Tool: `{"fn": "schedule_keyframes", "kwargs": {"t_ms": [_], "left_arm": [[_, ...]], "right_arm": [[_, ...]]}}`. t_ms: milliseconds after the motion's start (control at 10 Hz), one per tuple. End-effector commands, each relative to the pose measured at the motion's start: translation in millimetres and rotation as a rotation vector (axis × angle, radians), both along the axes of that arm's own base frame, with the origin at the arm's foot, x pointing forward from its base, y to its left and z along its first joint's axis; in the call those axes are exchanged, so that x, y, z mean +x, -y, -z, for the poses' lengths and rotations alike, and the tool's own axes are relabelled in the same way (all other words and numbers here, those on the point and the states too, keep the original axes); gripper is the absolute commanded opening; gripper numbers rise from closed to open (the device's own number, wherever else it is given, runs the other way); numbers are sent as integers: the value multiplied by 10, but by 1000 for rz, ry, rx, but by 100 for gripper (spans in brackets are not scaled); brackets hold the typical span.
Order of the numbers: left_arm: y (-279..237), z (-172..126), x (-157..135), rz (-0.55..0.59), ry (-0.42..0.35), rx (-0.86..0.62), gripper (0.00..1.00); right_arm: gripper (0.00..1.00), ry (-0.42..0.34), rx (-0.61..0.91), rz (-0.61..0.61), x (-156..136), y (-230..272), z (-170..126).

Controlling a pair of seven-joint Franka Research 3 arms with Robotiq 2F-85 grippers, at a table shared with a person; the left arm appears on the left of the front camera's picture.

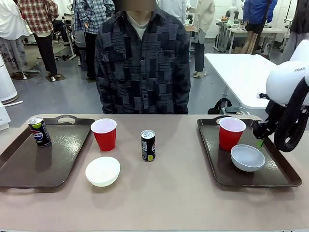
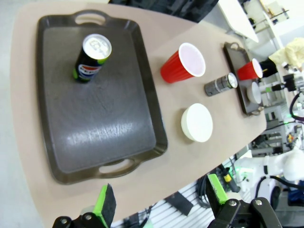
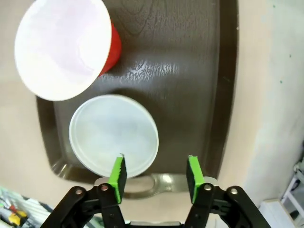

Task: Prepare tableware on both trays.
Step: Pick up a Picnic Bowl from the table and place it on a Handle tray.

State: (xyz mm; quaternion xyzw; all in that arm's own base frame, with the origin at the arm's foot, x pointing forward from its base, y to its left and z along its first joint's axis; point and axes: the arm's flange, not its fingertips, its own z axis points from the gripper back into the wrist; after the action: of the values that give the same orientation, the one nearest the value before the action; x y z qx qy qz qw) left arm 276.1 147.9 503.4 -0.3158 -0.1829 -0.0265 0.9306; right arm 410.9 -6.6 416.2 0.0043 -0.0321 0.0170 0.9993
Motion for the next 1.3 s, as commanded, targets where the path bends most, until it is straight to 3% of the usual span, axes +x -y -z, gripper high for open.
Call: {"fn": "schedule_keyframes", "kwargs": {"t_ms": [0, 500, 600, 1200], "left_arm": [[-4, -12, -7, -4, 1, -13, 100], [-4, -12, -7, -4, 1, -13, 100], [-4, -12, -7, -4, 1, -13, 100], [-4, -12, -7, -4, 1, -13, 100]], "right_arm": [[100, -14, 22, 5, -188, -76, -340], [100, -58, 27, -47, -528, -131, -899], [100, -32, 5, -21, -460, -73, -791], [100, -32, 5, -21, -460, -73, -791]]}}
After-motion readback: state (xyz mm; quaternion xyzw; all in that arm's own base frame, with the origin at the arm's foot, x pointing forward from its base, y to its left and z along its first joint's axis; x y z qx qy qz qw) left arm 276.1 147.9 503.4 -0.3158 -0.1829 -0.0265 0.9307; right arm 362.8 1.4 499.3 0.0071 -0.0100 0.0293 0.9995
